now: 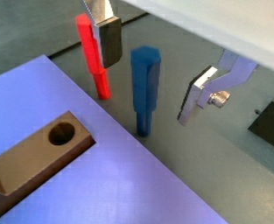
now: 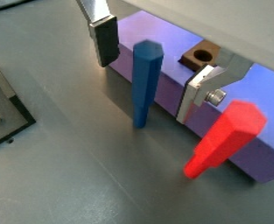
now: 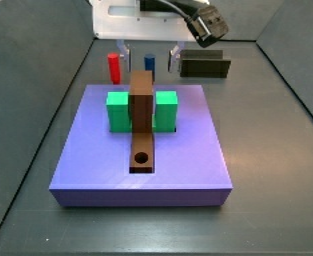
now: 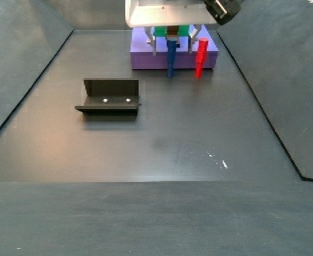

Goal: Pick up the blue object. Move up. Move to above the board. Insert the blue object.
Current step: Pick up the blue object.

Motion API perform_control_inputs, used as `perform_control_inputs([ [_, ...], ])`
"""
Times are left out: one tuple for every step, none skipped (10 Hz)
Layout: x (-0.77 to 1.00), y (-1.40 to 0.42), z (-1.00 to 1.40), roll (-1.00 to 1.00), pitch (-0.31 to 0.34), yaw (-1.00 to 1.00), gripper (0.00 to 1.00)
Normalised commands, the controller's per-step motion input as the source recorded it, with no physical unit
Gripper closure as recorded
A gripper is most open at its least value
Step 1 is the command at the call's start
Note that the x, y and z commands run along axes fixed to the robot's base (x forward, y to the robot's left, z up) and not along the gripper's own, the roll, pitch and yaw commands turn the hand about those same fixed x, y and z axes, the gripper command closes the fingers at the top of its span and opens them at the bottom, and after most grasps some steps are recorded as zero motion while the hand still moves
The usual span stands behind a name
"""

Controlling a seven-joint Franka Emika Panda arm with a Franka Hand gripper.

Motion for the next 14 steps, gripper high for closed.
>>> perform_control_inputs([
  [0.02, 0.0, -0.14, 0.0, -0.004, 0.0, 0.0],
  [0.01, -0.05, 0.0, 0.0, 0.0, -0.03, 0.0],
  [0.0, -0.02, 0.0, 0.0, 0.0, -0.03, 0.0],
  [0.0, 0.0, 0.0, 0.0, 0.0, -0.05, 0.0],
  [0.0, 0.0, 0.0, 0.0, 0.0, -0.05, 0.0],
  [0.0, 0.0, 0.0, 0.0, 0.0, 0.0, 0.0],
  [0.0, 0.0, 0.0, 0.0, 0.0, 0.0, 1.0],
  [0.0, 0.0, 0.0, 0.0, 0.0, 0.0, 1.0],
  [0.0, 0.0, 0.0, 0.0, 0.0, 0.0, 1.0],
  [0.0, 0.0, 0.0, 0.0, 0.0, 0.0, 1.0],
  [0.0, 0.0, 0.0, 0.0, 0.0, 0.0, 1.0],
  [0.0, 0.0, 0.0, 0.0, 0.0, 0.0, 1.0],
  [0.0, 0.0, 0.0, 0.0, 0.0, 0.0, 1.0],
  [0.0, 0.0, 0.0, 0.0, 0.0, 0.0, 1.0],
])
